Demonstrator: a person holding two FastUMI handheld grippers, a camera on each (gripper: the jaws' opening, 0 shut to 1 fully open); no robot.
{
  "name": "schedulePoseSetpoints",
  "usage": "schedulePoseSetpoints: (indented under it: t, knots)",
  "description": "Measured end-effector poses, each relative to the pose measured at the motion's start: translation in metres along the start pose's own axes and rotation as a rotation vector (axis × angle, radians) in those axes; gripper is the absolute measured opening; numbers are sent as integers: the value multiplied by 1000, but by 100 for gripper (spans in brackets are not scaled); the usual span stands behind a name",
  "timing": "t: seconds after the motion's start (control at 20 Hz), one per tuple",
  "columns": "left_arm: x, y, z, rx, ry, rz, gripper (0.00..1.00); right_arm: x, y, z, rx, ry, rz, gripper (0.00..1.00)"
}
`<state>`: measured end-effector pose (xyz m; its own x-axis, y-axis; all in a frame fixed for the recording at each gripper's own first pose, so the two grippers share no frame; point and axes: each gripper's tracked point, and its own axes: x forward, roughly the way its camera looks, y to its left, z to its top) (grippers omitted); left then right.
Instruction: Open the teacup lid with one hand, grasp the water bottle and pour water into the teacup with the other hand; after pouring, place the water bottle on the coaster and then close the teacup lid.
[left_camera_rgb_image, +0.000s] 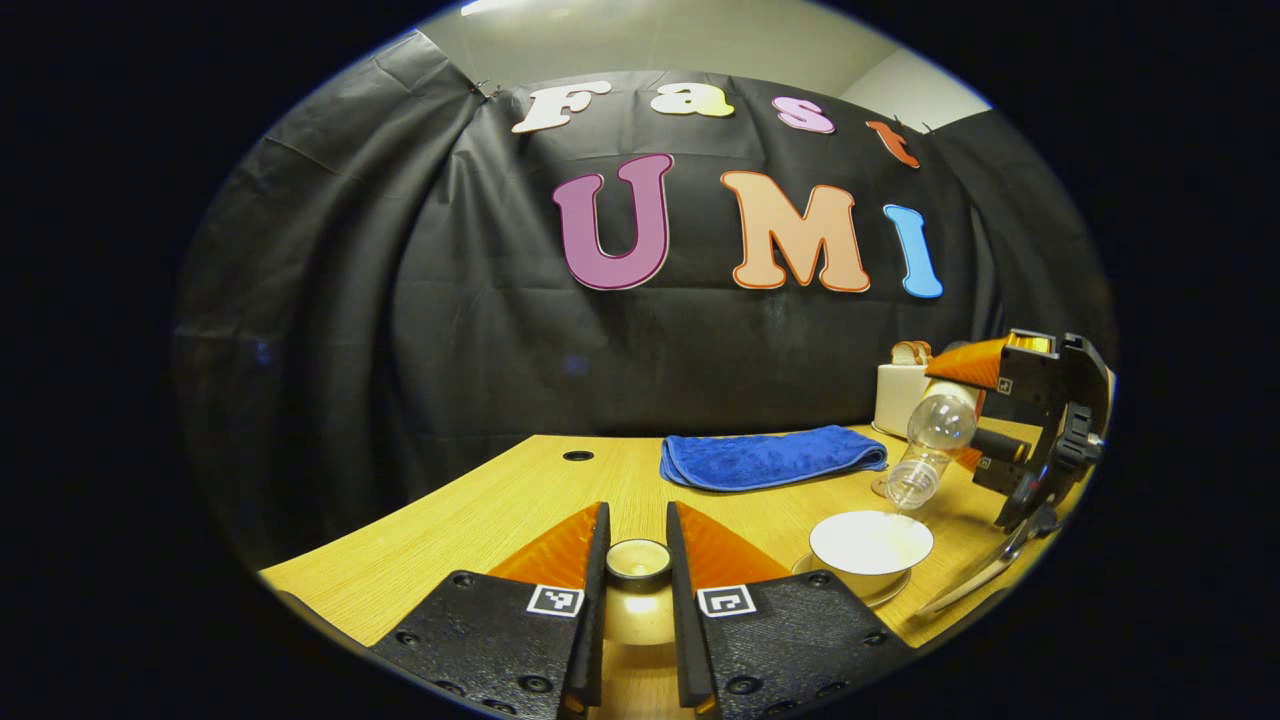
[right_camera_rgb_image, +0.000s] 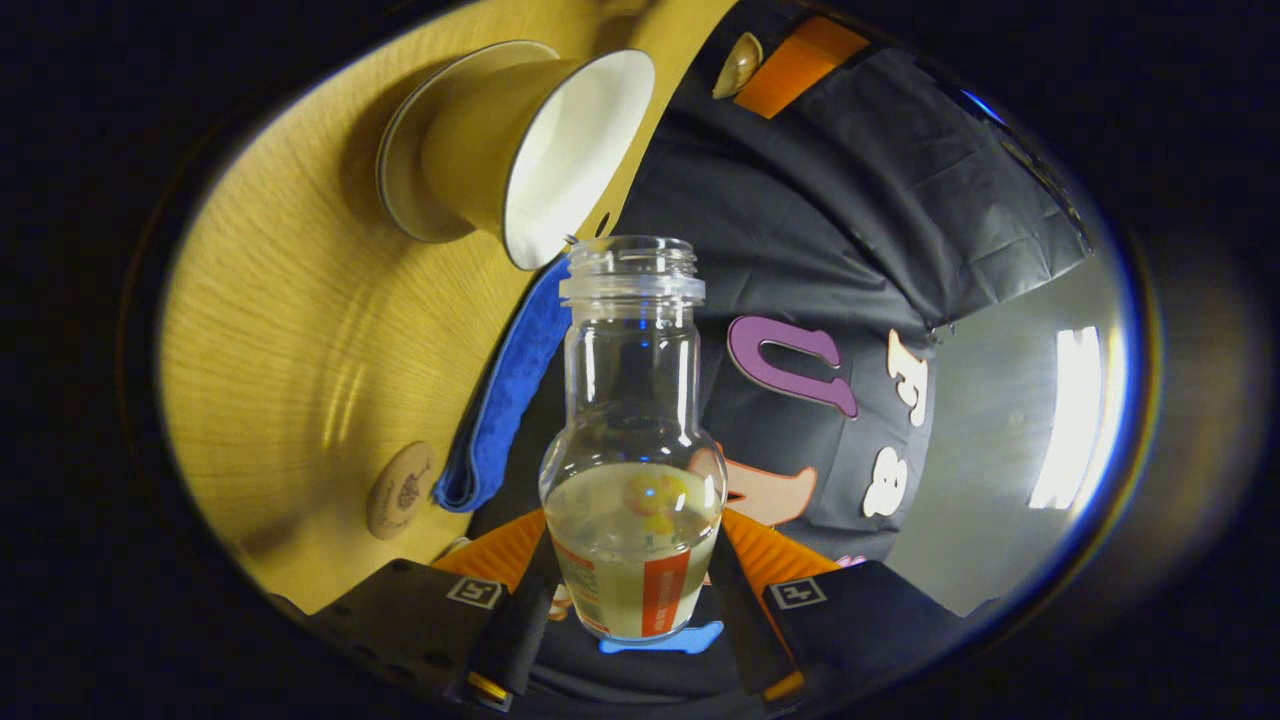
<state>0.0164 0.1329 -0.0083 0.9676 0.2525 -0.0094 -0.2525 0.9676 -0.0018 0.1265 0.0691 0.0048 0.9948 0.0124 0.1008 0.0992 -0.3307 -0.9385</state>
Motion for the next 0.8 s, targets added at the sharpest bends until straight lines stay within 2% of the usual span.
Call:
schedulePoseSetpoints:
  t: [0.25,0.3,0.55,0.8]
  knots:
    - [1,0,1,1,0,0,27,-18,41,9,379,46,186,78]
    - [1,0,1,1,0,0,27,-18,45,7,442,56,208,84]
    - [1,0,1,1,1,0,27,-29,43,-3,704,89,212,82]
    - [1,-1,2,1,1,0,27,-28,25,-21,1118,131,228,78]
